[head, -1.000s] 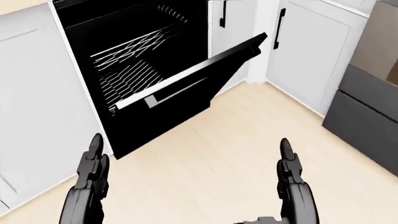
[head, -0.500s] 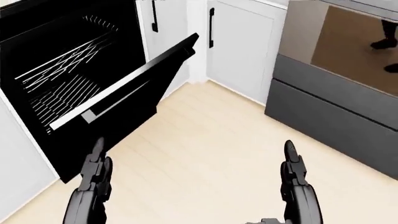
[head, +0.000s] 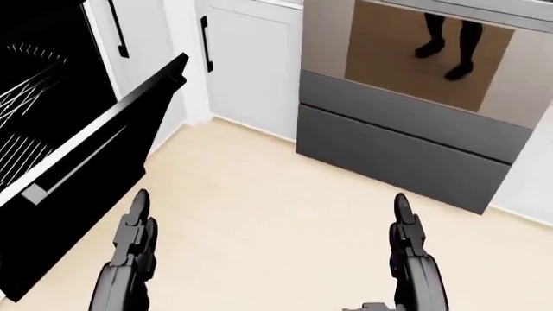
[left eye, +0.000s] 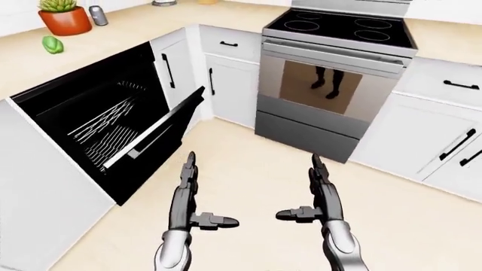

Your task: Close the dishwasher door

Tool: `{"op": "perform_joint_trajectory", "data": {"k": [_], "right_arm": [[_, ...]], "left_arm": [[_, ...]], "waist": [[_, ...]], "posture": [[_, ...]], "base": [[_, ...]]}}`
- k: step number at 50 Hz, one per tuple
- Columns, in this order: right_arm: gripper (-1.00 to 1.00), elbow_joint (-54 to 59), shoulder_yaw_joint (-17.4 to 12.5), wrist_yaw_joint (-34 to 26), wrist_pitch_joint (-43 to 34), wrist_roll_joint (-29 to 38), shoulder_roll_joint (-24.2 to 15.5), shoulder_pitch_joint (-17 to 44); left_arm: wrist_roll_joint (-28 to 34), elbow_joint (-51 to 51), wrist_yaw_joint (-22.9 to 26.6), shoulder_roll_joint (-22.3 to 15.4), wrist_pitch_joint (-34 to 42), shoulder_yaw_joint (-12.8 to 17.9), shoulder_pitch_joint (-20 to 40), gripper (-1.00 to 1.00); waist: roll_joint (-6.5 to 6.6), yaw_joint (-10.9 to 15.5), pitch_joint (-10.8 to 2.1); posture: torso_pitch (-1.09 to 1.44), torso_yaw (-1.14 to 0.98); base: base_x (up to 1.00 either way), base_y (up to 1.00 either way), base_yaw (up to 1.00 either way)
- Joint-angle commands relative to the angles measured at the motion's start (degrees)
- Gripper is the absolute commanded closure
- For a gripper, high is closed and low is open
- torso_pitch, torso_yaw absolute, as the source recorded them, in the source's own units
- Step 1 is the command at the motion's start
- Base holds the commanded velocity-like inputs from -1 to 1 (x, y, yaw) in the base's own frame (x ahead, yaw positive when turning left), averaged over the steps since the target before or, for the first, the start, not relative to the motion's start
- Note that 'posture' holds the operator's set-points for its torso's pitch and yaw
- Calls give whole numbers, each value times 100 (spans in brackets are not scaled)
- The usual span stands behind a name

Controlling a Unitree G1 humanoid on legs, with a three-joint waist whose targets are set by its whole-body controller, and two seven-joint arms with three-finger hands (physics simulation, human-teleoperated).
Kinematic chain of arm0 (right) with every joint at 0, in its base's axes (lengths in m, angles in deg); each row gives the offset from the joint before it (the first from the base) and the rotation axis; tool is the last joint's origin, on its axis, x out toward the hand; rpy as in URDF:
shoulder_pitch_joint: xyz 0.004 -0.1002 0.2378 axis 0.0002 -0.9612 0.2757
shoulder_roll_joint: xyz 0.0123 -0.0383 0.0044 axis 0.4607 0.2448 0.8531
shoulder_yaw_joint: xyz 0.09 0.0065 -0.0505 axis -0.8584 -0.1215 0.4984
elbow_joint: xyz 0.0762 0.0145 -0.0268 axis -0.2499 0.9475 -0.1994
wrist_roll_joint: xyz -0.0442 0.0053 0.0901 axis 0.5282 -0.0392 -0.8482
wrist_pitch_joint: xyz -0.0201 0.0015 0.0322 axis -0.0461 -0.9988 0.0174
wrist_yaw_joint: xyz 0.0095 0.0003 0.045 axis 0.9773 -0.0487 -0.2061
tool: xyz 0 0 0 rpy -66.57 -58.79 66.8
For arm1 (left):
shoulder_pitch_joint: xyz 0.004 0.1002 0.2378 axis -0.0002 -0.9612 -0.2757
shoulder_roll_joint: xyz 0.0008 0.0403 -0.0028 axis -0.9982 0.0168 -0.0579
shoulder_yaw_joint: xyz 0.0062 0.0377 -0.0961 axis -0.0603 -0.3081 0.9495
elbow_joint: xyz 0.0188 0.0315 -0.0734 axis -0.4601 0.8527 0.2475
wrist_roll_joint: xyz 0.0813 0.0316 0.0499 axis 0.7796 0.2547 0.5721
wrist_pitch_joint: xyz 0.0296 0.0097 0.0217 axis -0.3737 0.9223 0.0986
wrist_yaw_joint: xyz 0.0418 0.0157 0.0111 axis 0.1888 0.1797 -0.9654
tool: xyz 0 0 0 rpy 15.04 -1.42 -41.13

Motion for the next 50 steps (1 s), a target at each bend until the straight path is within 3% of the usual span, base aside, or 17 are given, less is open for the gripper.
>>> {"op": "perform_joint_trajectory", "data": {"k": [1,8,10,12,13,15,20,24,26,27,29,37,40,41,43,45,50], "right_arm": [[-100,-226,90,-11,173,9,33,139],[-100,-167,98,-14,181,15,37,175],[-100,-139,97,-15,188,13,36,190],[-100,-126,98,-14,189,15,36,197],[-100,-130,100,-14,187,16,37,196],[-100,-127,92,-18,188,8,32,199],[-100,-189,95,-19,168,8,34,165],[-100,-214,97,-15,161,11,37,148],[-100,-249,105,-13,143,19,39,134],[-100,-242,99,-15,151,14,37,135],[-100,-242,95,-19,150,8,35,137],[-100,-260,81,-20,142,5,29,132],[-100,-235,81,-24,158,7,28,134],[-100,-235,81,-23,157,7,28,134],[-100,-248,75,-20,149,0,30,131],[-100,-278,73,-20,136,-3,30,119],[-100,-319,69,84,21,75,30,145]], "left_arm": [[-11,-273,-26,-46,-185,96,89,-100],[-1,-245,-32,-42,-197,87,98,-100],[4,-223,-37,-40,-204,84,108,-100],[5,-226,-37,-38,-204,79,105,-100],[8,-226,-40,-38,-207,77,103,-100],[6,-217,-40,-39,-207,79,109,-100],[1,-244,-38,-40,-205,79,93,-100],[0,-245,-37,-44,-203,84,92,-100],[-2,-253,-35,-45,-200,87,92,-100],[0,-246,-38,-45,-203,88,98,-100],[0,-246,-38,-44,-201,87,98,-100],[3,-256,-41,-43,-198,86,98,-100],[-5,-267,-39,-46,-188,96,101,-100],[-7,-271,-39,-46,-184,97,101,-100],[0,-270,-40,-44,-190,91,97,-100],[-1,-282,-38,-44,-186,89,90,-100],[7,-310,-42,-42,-187,82,70,-100]], "waist": [[-16,6,-78],[359,74,37],[565,85,37],[946,139,-101],[574,194,22],[695,140,-14],[441,146,-37],[101,152,-50],[-262,109,-153],[-2,48,-92],[-29,26,-93],[422,75,53],[896,118,-71],[609,175,-8],[676,138,2],[607,132,-61],[224,225,31]], "posture": [[0,0],[0,0],[0,0],[0,0],[0,0],[0,0],[0,0],[0,0],[0,0],[0,0],[0,0],[0,0],[0,0],[0,0],[0,0],[0,0],[0,0]], "base": [[0,0,-38],[0,0,-38],[0,0,-38],[0,0,-38],[0,0,-39],[0,0,-38],[0,0,-38],[0,0,-38],[0,0,-39],[0,0,-39],[0,0,-39],[0,0,-38],[0,0,-37],[0,0,-36],[0,0,-36],[0,0,-30],[0,0,-1]]}}
